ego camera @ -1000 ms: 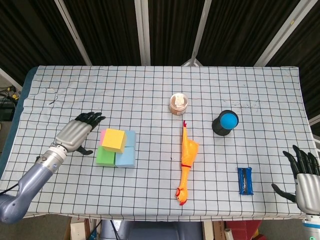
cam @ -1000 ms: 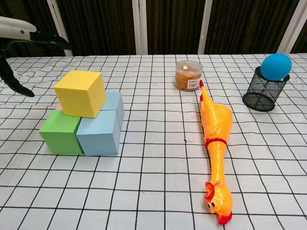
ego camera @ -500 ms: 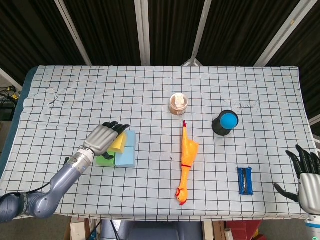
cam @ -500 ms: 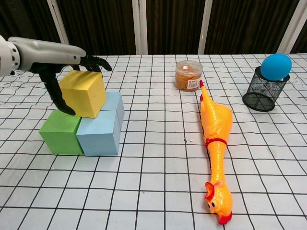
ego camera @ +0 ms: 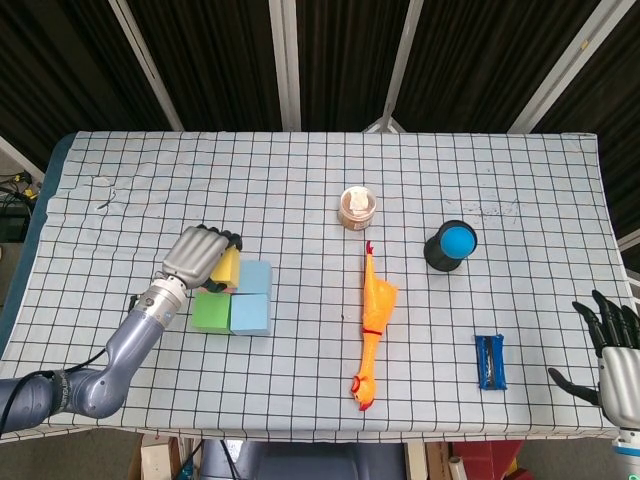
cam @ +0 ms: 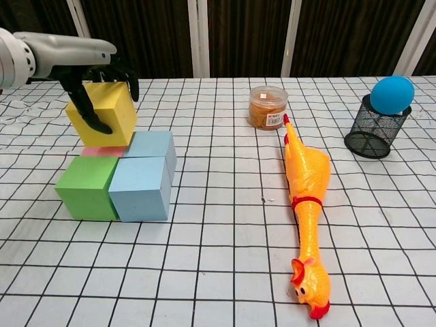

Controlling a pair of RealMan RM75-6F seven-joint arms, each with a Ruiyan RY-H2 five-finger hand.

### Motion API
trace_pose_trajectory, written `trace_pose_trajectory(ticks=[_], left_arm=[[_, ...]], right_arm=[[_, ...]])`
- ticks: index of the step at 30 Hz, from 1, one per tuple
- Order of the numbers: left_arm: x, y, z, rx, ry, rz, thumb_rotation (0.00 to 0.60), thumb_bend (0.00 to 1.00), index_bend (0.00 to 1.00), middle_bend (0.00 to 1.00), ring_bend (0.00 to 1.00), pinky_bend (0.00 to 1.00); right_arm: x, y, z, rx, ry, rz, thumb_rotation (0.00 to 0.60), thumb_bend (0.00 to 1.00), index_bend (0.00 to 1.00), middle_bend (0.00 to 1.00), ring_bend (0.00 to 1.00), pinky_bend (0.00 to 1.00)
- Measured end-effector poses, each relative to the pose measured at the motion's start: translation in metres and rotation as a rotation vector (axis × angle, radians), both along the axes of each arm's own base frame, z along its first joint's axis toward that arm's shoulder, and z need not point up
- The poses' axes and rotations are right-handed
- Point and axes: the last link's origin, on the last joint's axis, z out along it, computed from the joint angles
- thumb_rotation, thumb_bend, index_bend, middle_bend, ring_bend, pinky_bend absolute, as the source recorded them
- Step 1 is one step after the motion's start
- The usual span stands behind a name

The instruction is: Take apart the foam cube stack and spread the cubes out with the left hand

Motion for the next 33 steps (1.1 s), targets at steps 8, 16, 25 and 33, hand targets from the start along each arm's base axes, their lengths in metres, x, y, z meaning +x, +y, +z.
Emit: trace_pose_trajectory(ticks=[8,16,25,33], left_arm=[[-0.006,0.018,0.018,0.158,0.014,-0.100,0.600,0.30,0.33,0.43,0.37,0.34],[-0.038,0.046,0.030,0.290,0.089,-0.076,0.600,0.23,0.32,0.37,0.31,0.31],[-0.063,0.075,0.000,0.331,0.057,-0.004,0.600,0.04,0.13,0.00,0.00,0.11],[-0.047,0.072,-0.015,0.328,-0.008,-0.038,0.600,0.03,0.09,0.00,0.00,0.12]], right_arm=[[-0.001,-0.002,-0.002,-0.001,0.004,-0.010,0.600,0.00,0.16,0.02,0.09,0.00],[0.000,-0.005,-0.009,0.024,0.014,-0.013,0.600,0.00,0.16,0.02,0.09,0.00],[0.001,-0.007,-0.010,0.011,0.016,-0.015,0.600,0.00,0.16,0.02,0.09,0.00],[0.000,-0.006,-0.009,0.019,0.019,-0.013,0.600,0.00,0.16,0.02,0.09,0.00]])
